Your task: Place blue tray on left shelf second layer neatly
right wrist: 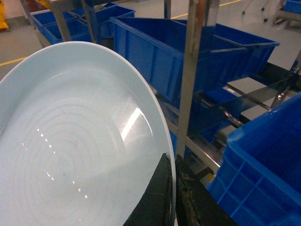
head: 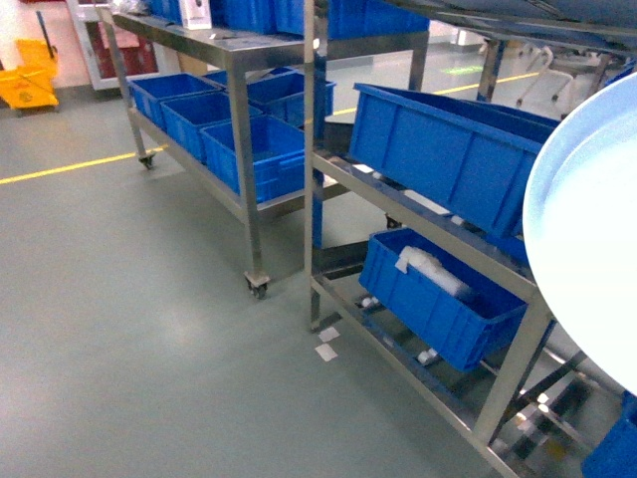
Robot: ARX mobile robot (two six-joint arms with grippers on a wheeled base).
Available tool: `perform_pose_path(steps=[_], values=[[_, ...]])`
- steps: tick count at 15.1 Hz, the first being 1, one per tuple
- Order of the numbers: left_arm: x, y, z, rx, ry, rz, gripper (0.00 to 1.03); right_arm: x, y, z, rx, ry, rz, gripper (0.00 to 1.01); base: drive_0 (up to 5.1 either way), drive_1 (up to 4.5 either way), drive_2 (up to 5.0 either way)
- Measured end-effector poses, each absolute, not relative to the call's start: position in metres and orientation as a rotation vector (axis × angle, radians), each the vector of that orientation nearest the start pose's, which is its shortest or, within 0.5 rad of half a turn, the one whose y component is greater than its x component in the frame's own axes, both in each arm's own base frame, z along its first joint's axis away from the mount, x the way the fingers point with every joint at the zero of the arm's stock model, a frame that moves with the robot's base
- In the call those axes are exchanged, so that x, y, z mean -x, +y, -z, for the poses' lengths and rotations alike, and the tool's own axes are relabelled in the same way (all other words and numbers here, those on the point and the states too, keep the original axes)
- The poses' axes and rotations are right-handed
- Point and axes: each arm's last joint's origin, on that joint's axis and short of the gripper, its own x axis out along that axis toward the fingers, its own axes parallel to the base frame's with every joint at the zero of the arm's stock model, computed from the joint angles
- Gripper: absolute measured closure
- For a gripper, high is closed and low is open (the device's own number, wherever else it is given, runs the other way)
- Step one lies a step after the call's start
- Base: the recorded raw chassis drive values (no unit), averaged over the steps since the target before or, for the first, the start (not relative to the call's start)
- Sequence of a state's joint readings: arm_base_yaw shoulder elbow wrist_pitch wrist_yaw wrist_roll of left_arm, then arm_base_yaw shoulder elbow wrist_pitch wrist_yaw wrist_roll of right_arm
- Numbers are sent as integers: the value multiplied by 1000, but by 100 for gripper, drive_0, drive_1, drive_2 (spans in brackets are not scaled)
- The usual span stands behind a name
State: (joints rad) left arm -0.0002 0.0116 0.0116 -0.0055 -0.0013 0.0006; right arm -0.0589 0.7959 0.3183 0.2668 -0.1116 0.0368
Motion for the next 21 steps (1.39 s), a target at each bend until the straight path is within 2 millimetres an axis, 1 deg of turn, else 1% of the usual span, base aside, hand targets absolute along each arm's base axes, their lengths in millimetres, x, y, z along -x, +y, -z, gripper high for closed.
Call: perform_pose_path(steps=[6,10,21], values=[[-98,0,-166,-1,5,0,5,-175,-7,-213,-54,209,-49,99,-176,-176,-176],[-98,0,-166,0,4,-1,5,-174,-7,-214,-54,203,-49,99,-168,195,-532],[-98,0,-166,-1,4,0,5,-175,-7,-213,-54,210,-46,99,-172,-172,-172]])
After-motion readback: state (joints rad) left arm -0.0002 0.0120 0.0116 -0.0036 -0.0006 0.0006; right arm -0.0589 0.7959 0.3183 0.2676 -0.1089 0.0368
